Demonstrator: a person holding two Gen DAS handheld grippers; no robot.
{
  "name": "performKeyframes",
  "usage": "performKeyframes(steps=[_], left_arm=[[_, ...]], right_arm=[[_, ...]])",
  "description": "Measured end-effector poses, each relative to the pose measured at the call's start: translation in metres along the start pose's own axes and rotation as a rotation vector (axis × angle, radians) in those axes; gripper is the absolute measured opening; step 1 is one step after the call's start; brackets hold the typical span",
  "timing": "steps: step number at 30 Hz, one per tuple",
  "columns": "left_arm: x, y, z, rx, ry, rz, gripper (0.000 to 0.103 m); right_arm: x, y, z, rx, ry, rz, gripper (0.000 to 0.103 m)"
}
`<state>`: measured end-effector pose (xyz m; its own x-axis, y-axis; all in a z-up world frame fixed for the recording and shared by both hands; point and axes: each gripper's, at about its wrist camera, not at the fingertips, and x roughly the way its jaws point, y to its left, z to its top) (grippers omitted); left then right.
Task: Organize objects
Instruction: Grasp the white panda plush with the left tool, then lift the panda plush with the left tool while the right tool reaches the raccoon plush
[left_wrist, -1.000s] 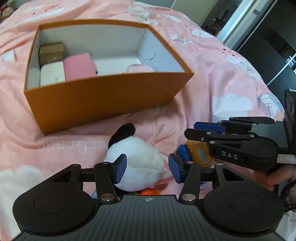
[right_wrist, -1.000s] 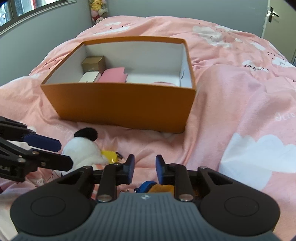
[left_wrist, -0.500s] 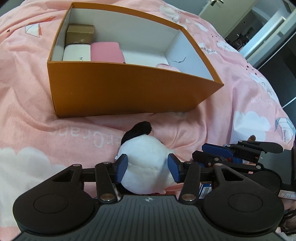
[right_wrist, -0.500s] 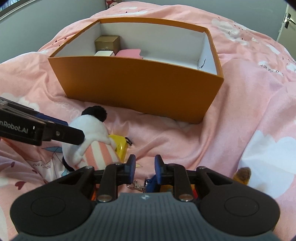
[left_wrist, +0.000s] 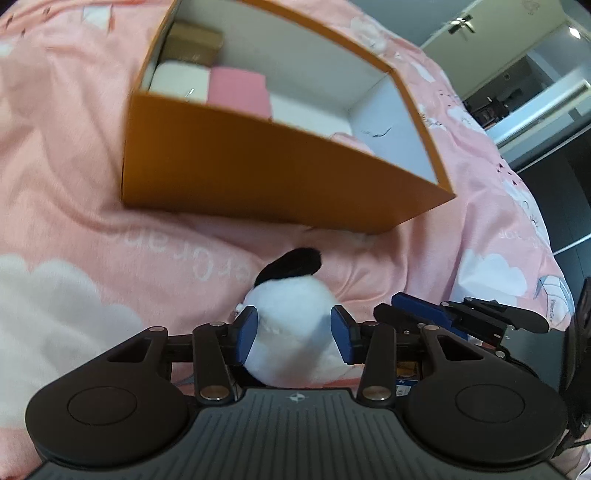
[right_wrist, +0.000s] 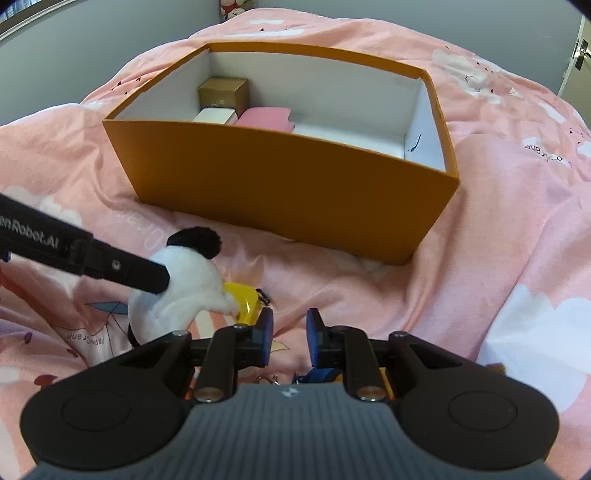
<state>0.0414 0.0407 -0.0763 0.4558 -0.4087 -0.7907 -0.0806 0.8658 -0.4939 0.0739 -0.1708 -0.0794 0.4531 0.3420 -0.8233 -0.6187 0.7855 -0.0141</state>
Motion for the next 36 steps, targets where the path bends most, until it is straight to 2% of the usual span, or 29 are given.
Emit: performKeyframes(steps=[3,6,8,13,15,16,17,21,26,31,36], left_arm=[[-0.001,-0.012,0.000,0.050,0.056,0.020,0.051],[-0.001,-0.018,-0.003,0.063,0.118,-0.022,0.051],[0.001,-0.018,-0.006,0.052,0.143,-0.037,0.051],[0.017,-0.005,-0.012,-0.030,0.196,-0.020,0.051],[0.017,-0.001,-0.012,-0.050,0.186,-0.010,0.051],[0.015,0.001,-0.012,-0.053,0.173,-0.013,0.051],[0.012,0.002,-0.011,-0.052,0.158,-0.010,0.051],[0.004,0.000,-0.008,-0.020,0.101,0.032,0.051],[-0.004,0.004,-0.003,-0.042,0.087,0.075,0.051],[-0.014,-0.003,-0.003,-0.014,0.072,0.139,0.051],[-0.024,0.002,-0.008,-0.038,0.074,0.163,0.056]], right_arm=[[-0.001,-0.002,0.000,0.009,-0.002,-0.001,0.020],[0.002,-0.002,0.000,0.013,0.012,0.014,0.020],[0.005,-0.001,0.000,0.009,0.028,0.032,0.020],[0.014,0.005,-0.003,-0.015,0.079,0.067,0.018],[0.016,0.006,-0.004,-0.012,0.095,0.103,0.011],[0.017,0.006,-0.004,-0.004,0.102,0.131,0.004],[0.017,0.006,-0.004,0.002,0.108,0.153,0.003],[0.017,0.009,-0.003,0.014,0.124,0.233,0.002],[0.013,0.015,-0.002,0.015,0.114,0.333,0.002],[0.011,0.030,0.001,-0.010,0.117,0.461,0.001],[0.015,0.049,0.001,-0.066,0.134,0.507,0.001]])
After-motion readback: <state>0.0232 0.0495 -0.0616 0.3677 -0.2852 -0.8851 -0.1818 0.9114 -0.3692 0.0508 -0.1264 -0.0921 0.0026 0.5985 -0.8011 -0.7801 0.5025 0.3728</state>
